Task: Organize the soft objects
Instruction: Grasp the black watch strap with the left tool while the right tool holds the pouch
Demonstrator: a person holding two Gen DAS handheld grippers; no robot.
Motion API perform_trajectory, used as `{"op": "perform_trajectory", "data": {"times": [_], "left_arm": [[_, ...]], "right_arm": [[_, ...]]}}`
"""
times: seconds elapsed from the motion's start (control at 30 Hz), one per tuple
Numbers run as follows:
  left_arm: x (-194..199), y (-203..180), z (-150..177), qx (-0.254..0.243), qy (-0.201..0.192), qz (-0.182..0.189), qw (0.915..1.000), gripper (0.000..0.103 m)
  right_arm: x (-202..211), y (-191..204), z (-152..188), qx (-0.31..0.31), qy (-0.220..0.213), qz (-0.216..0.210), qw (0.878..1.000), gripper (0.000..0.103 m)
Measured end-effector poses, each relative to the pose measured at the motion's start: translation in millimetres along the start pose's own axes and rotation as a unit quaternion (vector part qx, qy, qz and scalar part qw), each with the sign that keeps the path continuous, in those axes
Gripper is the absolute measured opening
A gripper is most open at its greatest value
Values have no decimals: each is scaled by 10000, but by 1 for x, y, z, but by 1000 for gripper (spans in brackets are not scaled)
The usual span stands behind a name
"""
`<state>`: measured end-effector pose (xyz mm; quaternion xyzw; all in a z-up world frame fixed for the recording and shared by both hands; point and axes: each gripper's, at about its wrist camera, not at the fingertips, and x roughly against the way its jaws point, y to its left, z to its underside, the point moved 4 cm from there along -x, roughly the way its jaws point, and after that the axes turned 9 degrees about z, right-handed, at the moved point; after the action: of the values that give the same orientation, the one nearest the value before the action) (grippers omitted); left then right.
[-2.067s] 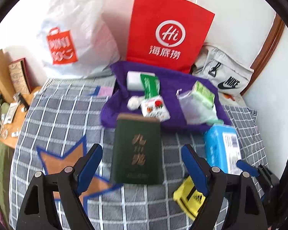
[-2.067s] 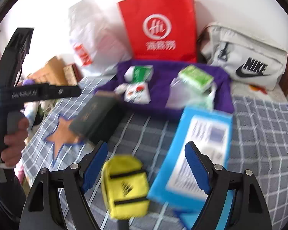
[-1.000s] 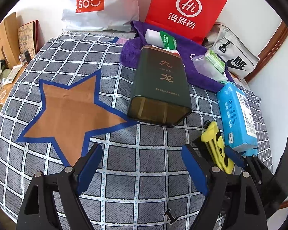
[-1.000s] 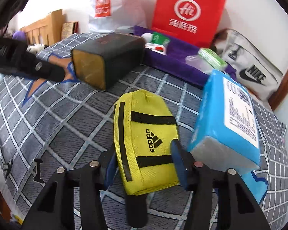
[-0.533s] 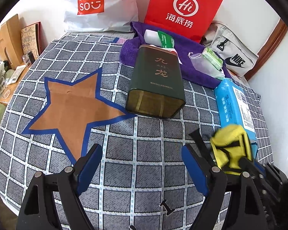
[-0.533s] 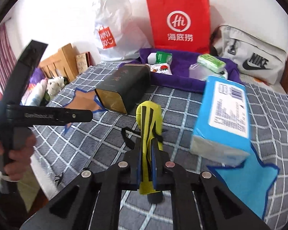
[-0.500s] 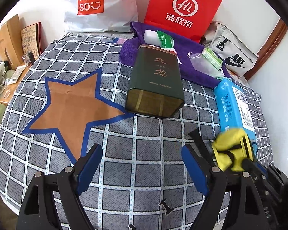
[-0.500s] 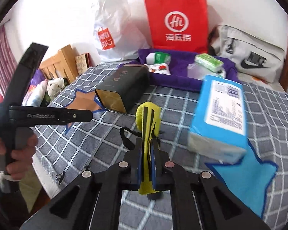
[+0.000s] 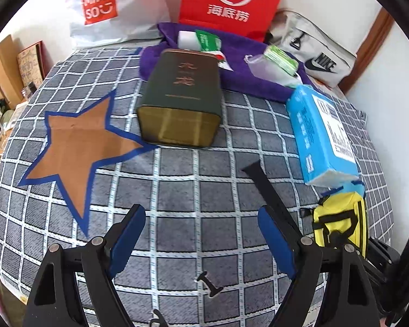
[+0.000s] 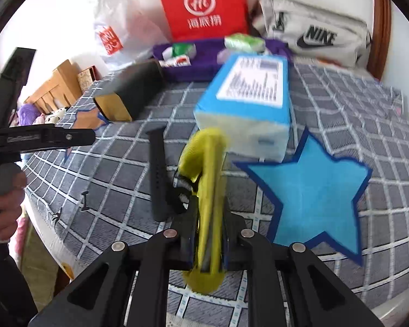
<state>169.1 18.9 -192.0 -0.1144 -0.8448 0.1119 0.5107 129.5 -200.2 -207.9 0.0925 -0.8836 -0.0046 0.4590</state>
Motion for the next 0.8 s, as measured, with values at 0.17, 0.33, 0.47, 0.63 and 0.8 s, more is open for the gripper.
{"op": "perform_trajectory", "data": {"times": [0.17,0.33,0.47,0.63,0.8], "left_arm": [[-15,-11,2,-11,134,69,9999,83],[-35,-36,5,-167,285,191,9993,82],[-60,-60,12,-327,605,248,9973,82],[-74,-81,16,-872,515,-382,9941,87],[-73,-83,21,-1031,440,-377,9930,92]], "right_arm": [[14,-9,-4,-17,-334,69,9994,8],[23,-33,-8,-276,-498,198,9982,8],[18,-45,-4,-301,-439,251,9983,8],[4,-46,0,-287,-320,82,9990,10],[-1,-48,1,-324,-254,-29,9991,12]]}}
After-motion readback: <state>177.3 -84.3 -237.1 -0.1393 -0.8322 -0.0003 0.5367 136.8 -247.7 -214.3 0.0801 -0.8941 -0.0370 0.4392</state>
